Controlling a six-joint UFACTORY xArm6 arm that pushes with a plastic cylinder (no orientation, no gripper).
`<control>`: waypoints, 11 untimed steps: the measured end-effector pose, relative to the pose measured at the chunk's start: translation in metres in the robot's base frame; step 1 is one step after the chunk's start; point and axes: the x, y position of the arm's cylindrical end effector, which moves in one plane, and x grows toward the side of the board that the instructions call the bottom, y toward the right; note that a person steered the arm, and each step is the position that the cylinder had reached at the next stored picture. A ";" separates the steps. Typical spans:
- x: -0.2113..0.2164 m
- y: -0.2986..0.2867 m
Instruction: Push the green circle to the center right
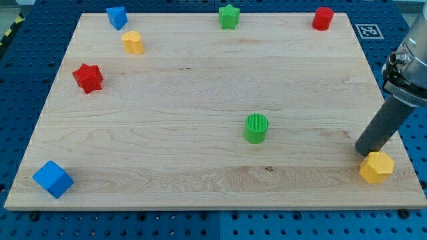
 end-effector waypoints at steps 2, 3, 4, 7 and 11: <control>0.000 -0.072; -0.003 -0.133; -0.006 -0.185; -0.018 -0.160; -0.075 -0.233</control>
